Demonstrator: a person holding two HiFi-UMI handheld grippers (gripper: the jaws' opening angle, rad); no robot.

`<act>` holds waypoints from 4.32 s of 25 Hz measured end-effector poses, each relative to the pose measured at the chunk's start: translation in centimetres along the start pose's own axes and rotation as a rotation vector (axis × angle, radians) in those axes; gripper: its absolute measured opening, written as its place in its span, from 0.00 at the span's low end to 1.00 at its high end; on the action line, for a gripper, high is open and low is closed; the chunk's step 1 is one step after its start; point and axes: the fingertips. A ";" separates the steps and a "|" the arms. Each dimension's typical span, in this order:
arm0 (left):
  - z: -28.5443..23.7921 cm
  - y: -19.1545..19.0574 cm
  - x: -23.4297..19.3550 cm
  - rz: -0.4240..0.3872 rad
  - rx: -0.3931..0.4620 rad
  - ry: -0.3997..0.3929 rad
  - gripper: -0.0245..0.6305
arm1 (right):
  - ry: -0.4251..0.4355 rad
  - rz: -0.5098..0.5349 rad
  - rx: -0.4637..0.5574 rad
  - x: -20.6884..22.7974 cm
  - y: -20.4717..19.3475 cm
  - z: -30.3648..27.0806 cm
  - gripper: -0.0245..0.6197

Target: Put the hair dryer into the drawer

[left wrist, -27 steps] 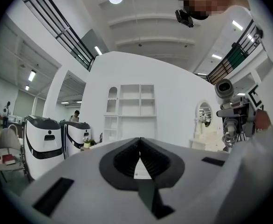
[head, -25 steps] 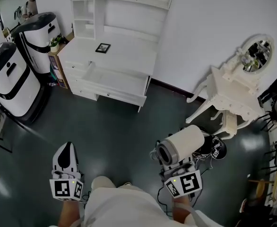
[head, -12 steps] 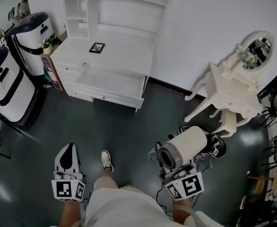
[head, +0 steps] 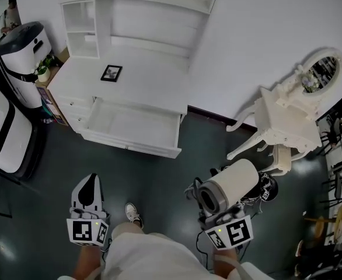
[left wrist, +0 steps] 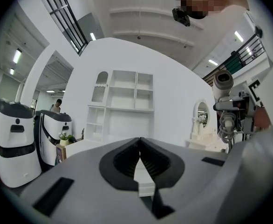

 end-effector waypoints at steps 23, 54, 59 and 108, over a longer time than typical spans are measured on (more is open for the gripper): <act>-19.0 0.3 2.3 0.062 -0.063 -0.082 0.06 | 0.087 -0.027 -0.096 11.0 -4.5 -16.7 0.34; -21.5 -4.1 -1.7 0.054 -0.183 0.345 0.06 | 0.486 -0.007 -0.538 17.1 -28.3 -30.3 0.34; -20.3 -4.3 -2.4 0.053 -0.194 0.395 0.06 | 0.537 0.030 -0.596 16.6 -31.3 -31.5 0.34; -18.0 -6.7 -2.2 0.039 -0.286 0.528 0.06 | 0.730 0.245 -1.092 14.5 -52.8 -37.9 0.35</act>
Point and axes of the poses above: the fingertips, and each gripper's own axes: z backward along the fingers, x to its right, y out of its top, and after that the axes turned 15 degrees about y, right-handed
